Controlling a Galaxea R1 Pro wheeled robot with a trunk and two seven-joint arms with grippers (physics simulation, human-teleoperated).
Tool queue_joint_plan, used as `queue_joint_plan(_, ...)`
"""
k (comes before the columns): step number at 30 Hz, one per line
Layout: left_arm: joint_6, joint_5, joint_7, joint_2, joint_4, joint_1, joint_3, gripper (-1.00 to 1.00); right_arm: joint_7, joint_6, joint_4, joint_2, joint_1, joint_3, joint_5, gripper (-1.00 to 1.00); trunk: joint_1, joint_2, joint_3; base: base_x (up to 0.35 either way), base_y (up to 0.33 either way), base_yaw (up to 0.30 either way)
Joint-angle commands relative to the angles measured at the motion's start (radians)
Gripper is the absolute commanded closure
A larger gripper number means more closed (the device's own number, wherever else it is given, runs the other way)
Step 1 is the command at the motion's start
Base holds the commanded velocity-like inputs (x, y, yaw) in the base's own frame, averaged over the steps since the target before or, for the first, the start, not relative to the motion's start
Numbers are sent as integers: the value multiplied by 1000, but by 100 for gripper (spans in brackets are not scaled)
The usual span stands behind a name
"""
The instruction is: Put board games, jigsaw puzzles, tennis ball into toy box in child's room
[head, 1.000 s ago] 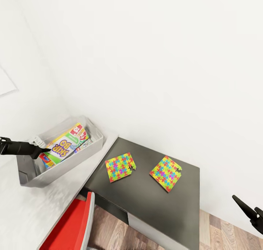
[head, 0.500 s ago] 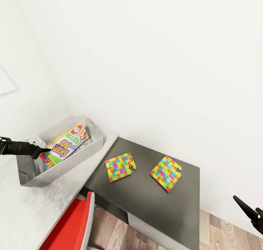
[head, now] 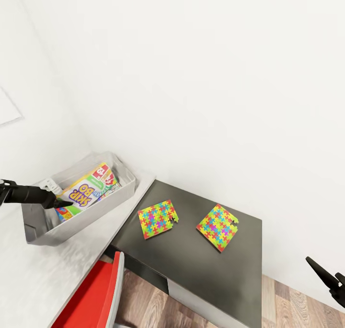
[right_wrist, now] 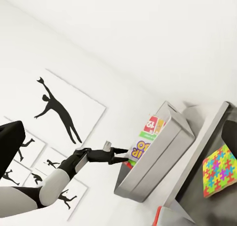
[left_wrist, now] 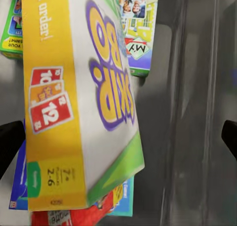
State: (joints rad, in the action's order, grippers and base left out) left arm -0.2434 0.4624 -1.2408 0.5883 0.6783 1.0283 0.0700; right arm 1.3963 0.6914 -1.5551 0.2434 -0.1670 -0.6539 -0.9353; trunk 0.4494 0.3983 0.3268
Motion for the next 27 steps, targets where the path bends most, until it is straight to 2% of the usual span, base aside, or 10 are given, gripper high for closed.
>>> queue_joint_plan(1,-11,6,-7,-1,1,1,4,-100,0,10,0,0,0,0,-5,-100,1,2,2,0,0,0)
queue_joint_plan(18,-8,10,-3,0,1,0,4,-100,0,10,0,0,0,0,-5,-100,1,2,2,0,0,0)
queue_joint_plan(27,-6,10,-6,16,5,1,8,-100,0,10,0,2,0,0,-5,-100,1,2,2,0,0,0)
